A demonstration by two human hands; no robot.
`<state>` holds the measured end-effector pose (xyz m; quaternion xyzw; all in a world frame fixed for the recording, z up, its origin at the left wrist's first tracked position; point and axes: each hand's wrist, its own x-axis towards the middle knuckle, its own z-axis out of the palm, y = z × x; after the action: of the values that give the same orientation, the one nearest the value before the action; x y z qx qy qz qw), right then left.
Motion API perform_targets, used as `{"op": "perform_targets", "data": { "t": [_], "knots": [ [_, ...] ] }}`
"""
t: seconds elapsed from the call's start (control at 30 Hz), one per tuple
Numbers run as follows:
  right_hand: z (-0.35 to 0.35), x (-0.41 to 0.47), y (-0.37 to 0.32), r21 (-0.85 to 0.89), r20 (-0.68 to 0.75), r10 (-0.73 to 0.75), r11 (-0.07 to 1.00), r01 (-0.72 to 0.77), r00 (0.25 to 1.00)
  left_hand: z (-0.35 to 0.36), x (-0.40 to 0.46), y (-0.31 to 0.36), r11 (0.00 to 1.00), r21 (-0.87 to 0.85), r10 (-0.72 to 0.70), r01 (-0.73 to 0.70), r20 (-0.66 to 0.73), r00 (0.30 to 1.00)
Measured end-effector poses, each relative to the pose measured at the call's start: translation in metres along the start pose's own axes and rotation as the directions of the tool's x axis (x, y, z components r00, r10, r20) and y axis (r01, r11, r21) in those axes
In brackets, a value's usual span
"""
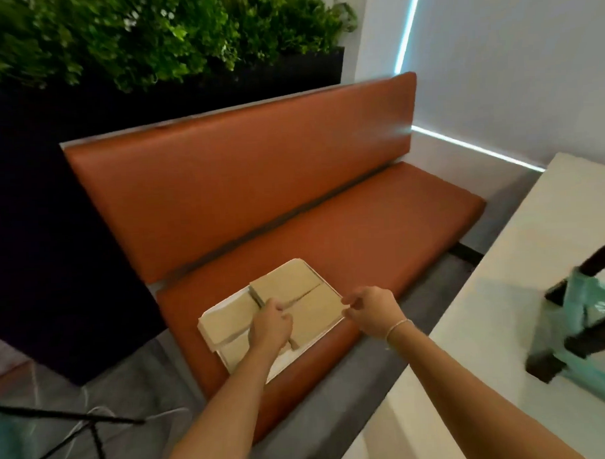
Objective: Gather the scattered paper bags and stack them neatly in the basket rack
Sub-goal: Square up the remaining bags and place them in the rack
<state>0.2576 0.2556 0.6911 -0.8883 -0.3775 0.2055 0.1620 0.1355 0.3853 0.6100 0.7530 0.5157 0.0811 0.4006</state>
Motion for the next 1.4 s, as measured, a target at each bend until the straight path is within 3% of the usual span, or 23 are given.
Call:
{"op": "perform_targets", "data": {
  "t": [0.17, 0.33, 0.57, 0.93, 1.4],
  "knots": [
    [0.061, 0.065, -0.015, -0.065, 0.238, -0.016, 0.997, 0.032, 0.971, -0.002, 0.052, -0.082, 0.946, 0.216, -0.248, 0.241, 0.003, 0.969],
    [0.114, 0.115, -0.01, -0.091, 0.346, -0.032, 0.994, 0.067, 0.938, 0.024, 0.082, -0.145, 0.877, 0.207, -0.442, 0.434, -0.009, 0.897],
    [0.163, 0.146, 0.009, -0.091, 0.431, -0.059, 0.99, 0.109, 0.9, 0.053, 0.103, -0.187, 0.888, 0.394, -0.263, 0.237, 0.011, 0.965],
    [0.188, 0.154, 0.001, -0.074, 0.47, -0.04, 0.994, 0.084, 0.882, 0.06, 0.121, -0.192, 0.893, 0.205, -0.421, 0.4, 0.071, 0.904],
    [0.199, 0.15, -0.002, -0.045, 0.471, -0.042, 0.996, 0.072, 0.881, 0.064, 0.117, -0.182, 0.822, 0.303, -0.533, 0.482, 0.111, 0.839]
  ]
}}
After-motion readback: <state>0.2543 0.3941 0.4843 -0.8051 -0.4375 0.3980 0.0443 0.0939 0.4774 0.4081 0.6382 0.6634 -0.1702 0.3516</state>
